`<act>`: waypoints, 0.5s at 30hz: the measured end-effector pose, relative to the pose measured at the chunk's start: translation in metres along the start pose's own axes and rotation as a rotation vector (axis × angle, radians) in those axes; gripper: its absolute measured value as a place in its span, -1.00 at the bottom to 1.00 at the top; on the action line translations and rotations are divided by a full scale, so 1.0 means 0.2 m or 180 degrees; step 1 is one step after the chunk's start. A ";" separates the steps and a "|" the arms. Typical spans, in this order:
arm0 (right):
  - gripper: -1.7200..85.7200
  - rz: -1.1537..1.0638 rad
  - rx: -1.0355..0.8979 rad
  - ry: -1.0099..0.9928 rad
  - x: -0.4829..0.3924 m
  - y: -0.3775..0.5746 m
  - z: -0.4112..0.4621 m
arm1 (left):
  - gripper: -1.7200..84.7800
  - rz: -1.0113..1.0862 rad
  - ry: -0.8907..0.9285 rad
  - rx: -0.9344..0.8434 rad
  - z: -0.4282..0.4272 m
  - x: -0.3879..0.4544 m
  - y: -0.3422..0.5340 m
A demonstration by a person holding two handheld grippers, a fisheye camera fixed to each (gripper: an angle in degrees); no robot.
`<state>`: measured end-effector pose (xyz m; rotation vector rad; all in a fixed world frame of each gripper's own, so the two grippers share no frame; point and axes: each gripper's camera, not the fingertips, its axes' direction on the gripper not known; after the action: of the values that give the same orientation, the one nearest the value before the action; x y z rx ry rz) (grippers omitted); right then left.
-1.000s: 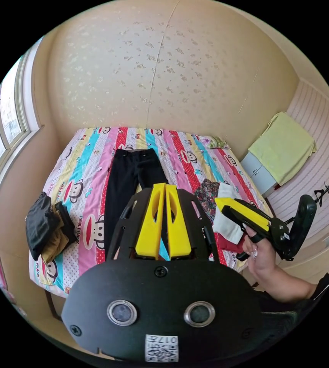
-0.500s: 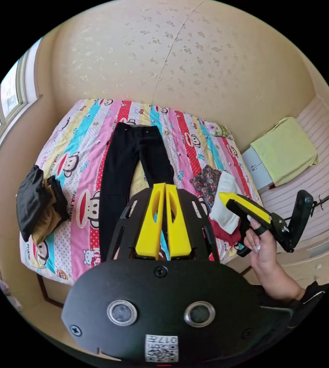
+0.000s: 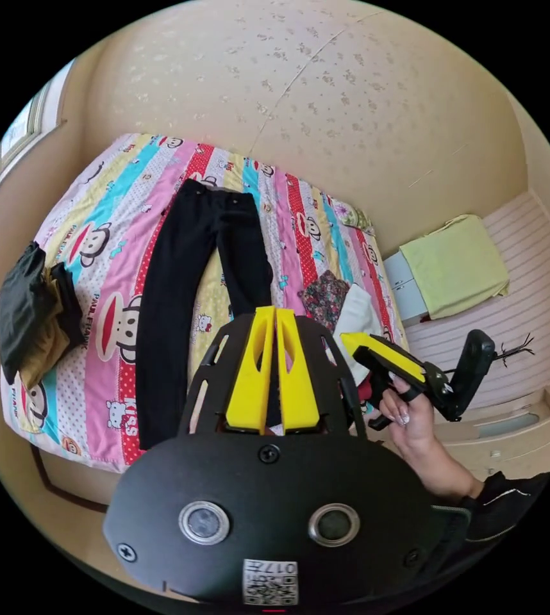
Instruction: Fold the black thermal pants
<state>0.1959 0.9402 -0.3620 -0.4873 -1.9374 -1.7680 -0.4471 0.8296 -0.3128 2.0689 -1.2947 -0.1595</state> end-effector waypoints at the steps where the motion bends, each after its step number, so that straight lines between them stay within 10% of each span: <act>1: -0.96 0.0020 -0.0087 -0.0095 0.01 -0.01 0.01 | -0.98 -0.0129 0.0254 -0.0111 0.00 -0.06 -0.01; 12: -0.95 0.0160 0.0253 0.0364 0.06 -0.10 -0.29 | -0.98 0.0066 -0.0014 0.0036 -0.31 -0.14 -0.02; 15: -0.95 0.0311 -0.0118 0.0205 0.16 -0.15 -0.28 | -0.98 -0.0417 0.0763 -0.0393 -0.24 -0.34 -0.02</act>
<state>0.1592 0.8792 -0.3665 -0.5225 -1.8091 -1.7392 -0.4581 0.9099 -0.2953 1.9985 -0.9821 -0.0461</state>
